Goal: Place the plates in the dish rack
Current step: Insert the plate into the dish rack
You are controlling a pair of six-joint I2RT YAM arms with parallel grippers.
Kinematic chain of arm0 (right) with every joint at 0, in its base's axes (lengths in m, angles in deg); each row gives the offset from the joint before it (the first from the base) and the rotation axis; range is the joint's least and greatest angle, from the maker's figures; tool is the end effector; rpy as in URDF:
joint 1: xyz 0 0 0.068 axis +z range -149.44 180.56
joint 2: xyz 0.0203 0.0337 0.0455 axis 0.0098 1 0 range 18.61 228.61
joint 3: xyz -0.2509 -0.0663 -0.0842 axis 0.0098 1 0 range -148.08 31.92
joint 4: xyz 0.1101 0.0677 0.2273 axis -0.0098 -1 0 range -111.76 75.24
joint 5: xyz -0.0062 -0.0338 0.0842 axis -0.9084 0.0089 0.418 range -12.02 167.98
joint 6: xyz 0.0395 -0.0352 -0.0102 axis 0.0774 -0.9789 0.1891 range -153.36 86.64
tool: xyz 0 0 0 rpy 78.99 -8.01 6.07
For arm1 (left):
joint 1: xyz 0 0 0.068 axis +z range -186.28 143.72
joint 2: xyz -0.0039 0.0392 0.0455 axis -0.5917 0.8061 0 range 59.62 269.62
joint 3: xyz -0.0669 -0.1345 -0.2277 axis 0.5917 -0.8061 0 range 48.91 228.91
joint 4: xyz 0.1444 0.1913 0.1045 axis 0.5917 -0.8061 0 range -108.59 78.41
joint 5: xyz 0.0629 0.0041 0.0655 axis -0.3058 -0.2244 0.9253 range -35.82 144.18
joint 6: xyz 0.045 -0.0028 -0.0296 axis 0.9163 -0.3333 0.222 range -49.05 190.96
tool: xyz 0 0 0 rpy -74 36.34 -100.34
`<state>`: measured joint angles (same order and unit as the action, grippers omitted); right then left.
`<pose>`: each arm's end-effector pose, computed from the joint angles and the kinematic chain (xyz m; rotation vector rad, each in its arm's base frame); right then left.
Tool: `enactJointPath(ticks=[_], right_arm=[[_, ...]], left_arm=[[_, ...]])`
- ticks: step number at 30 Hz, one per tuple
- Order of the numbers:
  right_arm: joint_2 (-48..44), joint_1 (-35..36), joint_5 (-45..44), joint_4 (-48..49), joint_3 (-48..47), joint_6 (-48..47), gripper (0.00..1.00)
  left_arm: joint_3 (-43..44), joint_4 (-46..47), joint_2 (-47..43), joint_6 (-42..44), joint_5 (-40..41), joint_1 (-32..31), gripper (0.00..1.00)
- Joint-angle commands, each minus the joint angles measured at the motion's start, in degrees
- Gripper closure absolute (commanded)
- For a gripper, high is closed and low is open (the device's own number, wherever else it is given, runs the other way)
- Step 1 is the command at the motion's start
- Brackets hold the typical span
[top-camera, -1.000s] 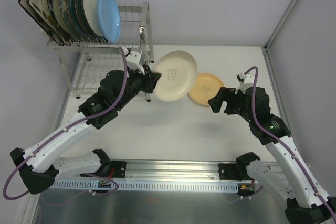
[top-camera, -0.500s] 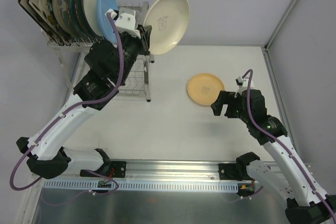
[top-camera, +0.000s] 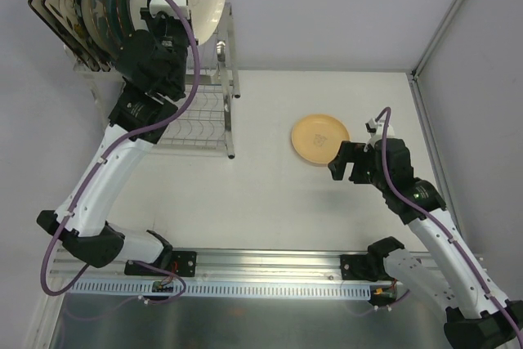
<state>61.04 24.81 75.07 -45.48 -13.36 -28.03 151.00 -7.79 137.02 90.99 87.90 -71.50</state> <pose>0.1501 0.0656 0.3126 -0.3086 2.0440 0.2669 0.2165 -0.1288 0.5773 0.0130 1.1632 0.0812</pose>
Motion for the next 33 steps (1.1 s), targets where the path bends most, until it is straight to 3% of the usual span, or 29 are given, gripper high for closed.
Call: enactJointPath(ticks=[1,11,33], right_arm=[[0.37,0.18,-1.48,0.40,-0.78,-0.66,0.01],[1.16,0.27,-1.92,0.57,-0.78,-0.66,0.00],[1.95,0.27,-2.88,0.13,-0.51,-1.19,0.00]], left_arm=[[1.28,4.47,0.02,1.76,2.05,3.13,0.91],[0.57,5.08,2.57,4.31,4.34,8.23,0.91],[-4.70,4.91,7.67,3.61,5.66,12.99,0.90]])
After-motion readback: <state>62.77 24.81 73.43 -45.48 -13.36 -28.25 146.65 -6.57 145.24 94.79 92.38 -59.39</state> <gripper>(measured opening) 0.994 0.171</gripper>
